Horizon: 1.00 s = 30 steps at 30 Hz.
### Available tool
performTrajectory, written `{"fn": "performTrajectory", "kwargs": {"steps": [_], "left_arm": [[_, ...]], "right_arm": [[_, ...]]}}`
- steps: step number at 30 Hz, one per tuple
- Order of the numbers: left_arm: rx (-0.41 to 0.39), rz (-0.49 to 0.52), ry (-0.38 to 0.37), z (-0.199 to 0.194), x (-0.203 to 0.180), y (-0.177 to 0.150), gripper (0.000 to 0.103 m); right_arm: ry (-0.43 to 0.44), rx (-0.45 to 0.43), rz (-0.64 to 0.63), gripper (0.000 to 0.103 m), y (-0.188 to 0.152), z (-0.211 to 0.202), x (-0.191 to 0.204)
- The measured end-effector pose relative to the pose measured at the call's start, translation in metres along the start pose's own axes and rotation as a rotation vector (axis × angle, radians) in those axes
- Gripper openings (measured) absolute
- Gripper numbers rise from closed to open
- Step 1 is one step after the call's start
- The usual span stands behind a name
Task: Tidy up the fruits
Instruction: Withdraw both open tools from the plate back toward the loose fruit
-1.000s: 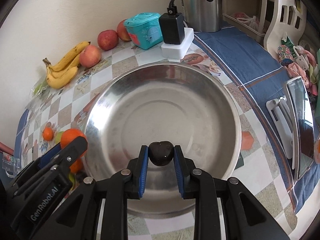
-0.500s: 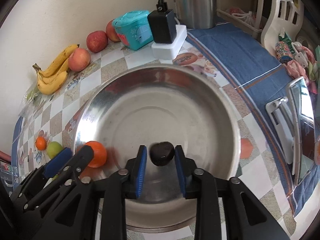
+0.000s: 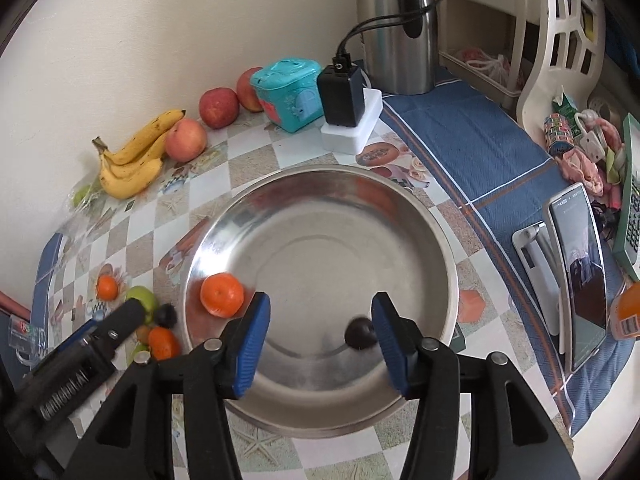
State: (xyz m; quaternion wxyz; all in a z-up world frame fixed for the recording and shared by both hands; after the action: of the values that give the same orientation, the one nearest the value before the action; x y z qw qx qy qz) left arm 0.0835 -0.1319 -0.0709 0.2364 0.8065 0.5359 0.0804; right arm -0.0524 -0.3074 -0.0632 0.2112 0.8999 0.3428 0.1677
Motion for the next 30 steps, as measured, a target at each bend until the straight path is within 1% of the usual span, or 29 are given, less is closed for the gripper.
{"fn": "performTrajectory", "kwargs": {"steps": [1,3,4,9,13,14,15,16,23,30], "left_arm": [[0.009,-0.014,0.022,0.001,0.009,-0.002,0.099],[0.026,-0.048,0.065,0.002,0.029,-0.007,0.101],[0.03,-0.067,0.079,0.001,0.039,-0.009,0.102],[0.054,-0.146,0.1,-0.001,0.074,-0.021,0.103],[0.069,-0.197,0.104,-0.002,0.092,-0.027,0.103],[0.065,-0.202,0.11,-0.004,0.096,-0.027,0.103],[0.06,-0.206,0.117,-0.006,0.1,-0.027,0.103],[0.054,-0.211,0.124,-0.008,0.104,-0.027,0.103],[0.031,-0.228,0.133,-0.016,0.12,-0.026,0.103],[0.011,-0.238,0.129,-0.022,0.128,-0.023,0.103]], "right_arm": [[0.001,0.002,-0.007,0.058,-0.003,0.0,0.002],[0.002,0.009,-0.018,0.067,-0.009,0.0,0.006],[0.003,0.015,-0.027,0.069,-0.013,0.0,0.008],[0.01,0.039,-0.077,0.073,-0.029,0.003,0.02],[0.059,0.061,-0.108,0.073,-0.042,0.005,0.037],[0.073,0.07,-0.114,0.081,-0.046,0.007,0.041],[0.078,0.074,-0.118,0.091,-0.048,0.007,0.044],[0.09,0.08,-0.126,0.093,-0.052,0.008,0.05],[0.154,0.076,-0.198,0.093,-0.068,0.003,0.086],[0.202,0.06,-0.217,0.093,-0.073,0.0,0.115]]}}
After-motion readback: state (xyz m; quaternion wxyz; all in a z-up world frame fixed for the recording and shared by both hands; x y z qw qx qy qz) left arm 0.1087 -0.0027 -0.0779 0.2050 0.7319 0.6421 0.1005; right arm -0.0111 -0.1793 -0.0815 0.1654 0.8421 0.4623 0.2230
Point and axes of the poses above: each gripper's, at about its wrist camera, not at the fingertips, and z roughly the way its jaws point, x to its left, y to its top, the point moved 10 cm from there along z, roughly the way its jaws point, and after that the axes turned 1 degree about -x, right-handed, at the moved point
